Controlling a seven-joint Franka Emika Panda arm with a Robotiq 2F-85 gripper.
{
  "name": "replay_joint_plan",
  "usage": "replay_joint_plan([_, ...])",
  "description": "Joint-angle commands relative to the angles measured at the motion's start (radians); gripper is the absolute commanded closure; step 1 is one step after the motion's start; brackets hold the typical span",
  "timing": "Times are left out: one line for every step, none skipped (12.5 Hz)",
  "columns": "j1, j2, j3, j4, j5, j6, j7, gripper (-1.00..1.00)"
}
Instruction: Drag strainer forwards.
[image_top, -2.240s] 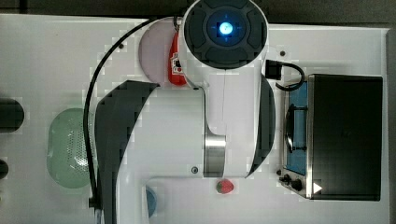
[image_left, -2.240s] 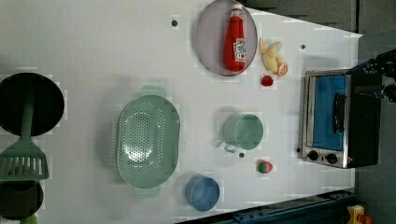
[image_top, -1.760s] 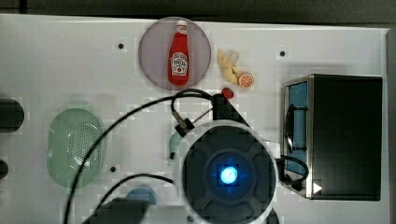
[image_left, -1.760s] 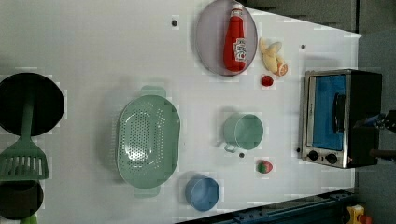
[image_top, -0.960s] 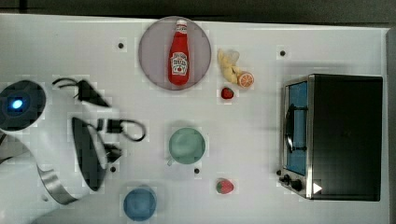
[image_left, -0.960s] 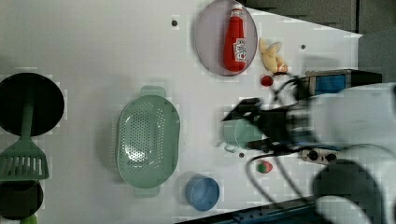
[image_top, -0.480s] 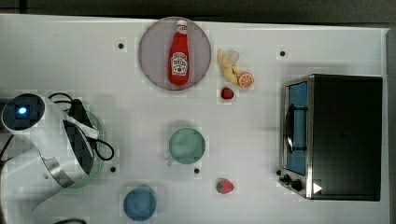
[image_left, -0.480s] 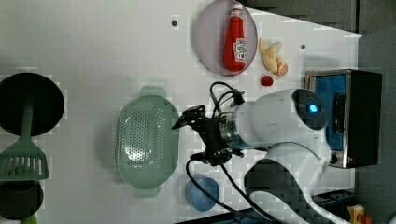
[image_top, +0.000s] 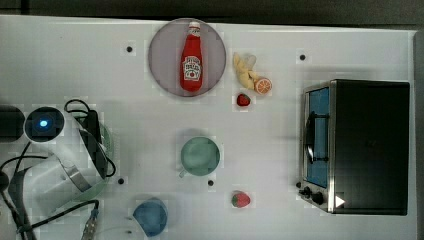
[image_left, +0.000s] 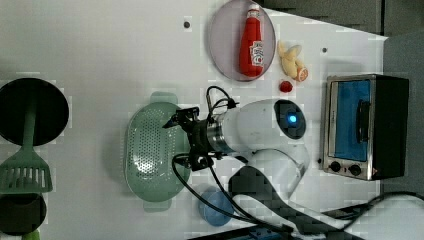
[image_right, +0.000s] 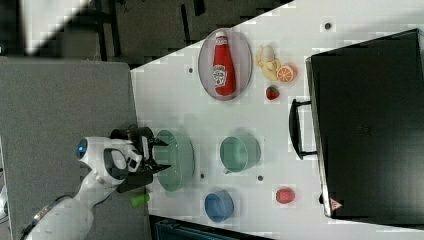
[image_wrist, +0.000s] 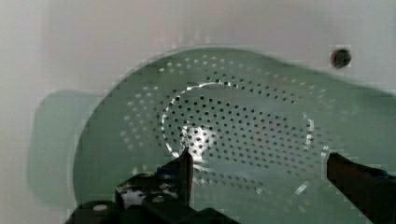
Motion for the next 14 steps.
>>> replay_joint_plan([0.085,0.021,-0.036,0.010,-0.029,0.054,0.223,-1.00])
replay_joint_plan([0.114,0.033,-0.061,0.011,-0.029,0.071,0.240,-1.00])
replay_joint_plan([0.142,0.045,-0.087,0.011,-0.029,0.095,0.244,-1.00])
replay_joint_plan([0.169,0.058,-0.111,0.013,-0.029,0.128,0.244,-1.00])
replay_joint_plan([0.191,0.072,-0.134,0.017,-0.029,0.163,0.244,-1.00])
replay_joint_plan([0.210,0.086,-0.156,0.023,-0.029,0.183,0.244,-1.00])
replay_joint_plan([0.227,0.097,-0.173,0.028,-0.029,0.196,0.244,-1.00])
replay_joint_plan([0.240,0.105,-0.185,0.034,-0.029,0.204,0.244,-1.00])
replay_joint_plan([0.249,0.112,-0.195,0.043,-0.029,0.206,0.244,-1.00])
replay_joint_plan([0.256,0.120,-0.204,0.053,-0.029,0.207,0.244,-1.00])
replay_joint_plan([0.261,0.130,-0.209,0.069,-0.029,0.208,0.244,-1.00])
replay_joint_plan([0.263,0.142,-0.213,0.089,-0.029,0.208,0.244,-1.00])
replay_joint_plan([0.264,0.155,-0.219,0.110,-0.029,0.208,0.244,-1.00])
replay_joint_plan([0.266,0.169,-0.225,0.134,-0.029,0.208,0.244,-1.00])
